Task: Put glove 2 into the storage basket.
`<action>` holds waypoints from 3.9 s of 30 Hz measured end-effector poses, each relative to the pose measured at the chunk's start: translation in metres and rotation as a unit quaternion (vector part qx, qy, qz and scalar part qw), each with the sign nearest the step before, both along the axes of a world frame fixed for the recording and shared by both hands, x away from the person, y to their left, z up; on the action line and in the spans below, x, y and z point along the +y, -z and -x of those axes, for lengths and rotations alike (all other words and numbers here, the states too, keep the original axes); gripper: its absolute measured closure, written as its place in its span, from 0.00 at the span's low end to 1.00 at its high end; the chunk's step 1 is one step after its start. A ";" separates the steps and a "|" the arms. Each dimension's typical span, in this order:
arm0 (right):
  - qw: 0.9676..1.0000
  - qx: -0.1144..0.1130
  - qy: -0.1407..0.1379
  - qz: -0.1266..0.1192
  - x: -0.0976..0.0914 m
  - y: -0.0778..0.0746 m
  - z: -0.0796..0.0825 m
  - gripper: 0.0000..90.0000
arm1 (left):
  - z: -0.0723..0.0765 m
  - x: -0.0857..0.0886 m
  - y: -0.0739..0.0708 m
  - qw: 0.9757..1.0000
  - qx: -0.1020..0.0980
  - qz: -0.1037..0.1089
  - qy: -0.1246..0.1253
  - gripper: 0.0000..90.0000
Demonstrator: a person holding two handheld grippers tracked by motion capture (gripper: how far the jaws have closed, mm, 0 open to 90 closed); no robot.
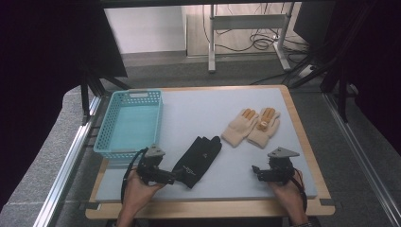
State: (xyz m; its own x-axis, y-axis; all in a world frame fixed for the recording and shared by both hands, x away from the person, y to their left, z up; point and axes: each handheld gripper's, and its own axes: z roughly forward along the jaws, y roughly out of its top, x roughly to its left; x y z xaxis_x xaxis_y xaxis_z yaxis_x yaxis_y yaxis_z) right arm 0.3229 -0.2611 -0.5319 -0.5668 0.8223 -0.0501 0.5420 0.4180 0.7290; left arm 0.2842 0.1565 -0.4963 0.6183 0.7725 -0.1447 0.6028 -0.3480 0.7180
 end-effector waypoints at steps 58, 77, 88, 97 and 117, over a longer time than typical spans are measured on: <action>1.000 -0.003 -0.001 0.001 0.000 0.000 0.000 0.15 | -0.071 -0.061 -0.005 0.994 0.067 -0.084 0.013 0.73; 1.000 -0.003 -0.001 0.001 0.000 0.000 0.000 0.15 | -0.103 -0.013 -0.067 0.995 0.039 -0.077 -0.054 0.73; 1.000 -0.003 -0.001 0.000 0.000 0.000 0.000 0.15 | -0.121 0.036 -0.086 0.989 0.032 -0.082 -0.120 0.73; 1.000 -0.003 -0.001 0.000 0.000 0.000 0.000 0.15 | -0.133 0.086 -0.080 0.978 0.046 -0.092 -0.183 0.72; 1.000 -0.003 -0.001 0.000 0.000 0.000 0.000 0.15 | -0.169 0.152 -0.016 0.937 0.139 -0.166 -0.274 0.69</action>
State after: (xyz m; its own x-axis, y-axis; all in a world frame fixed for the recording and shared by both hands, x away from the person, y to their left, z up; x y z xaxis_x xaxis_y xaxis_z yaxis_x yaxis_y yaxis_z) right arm 0.3227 -0.2614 -0.5323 -0.5681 0.8212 -0.0537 0.5368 0.4192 0.7322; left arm 0.4531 0.3080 -0.4801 0.0897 0.9939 0.0639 0.9040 -0.1082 0.4136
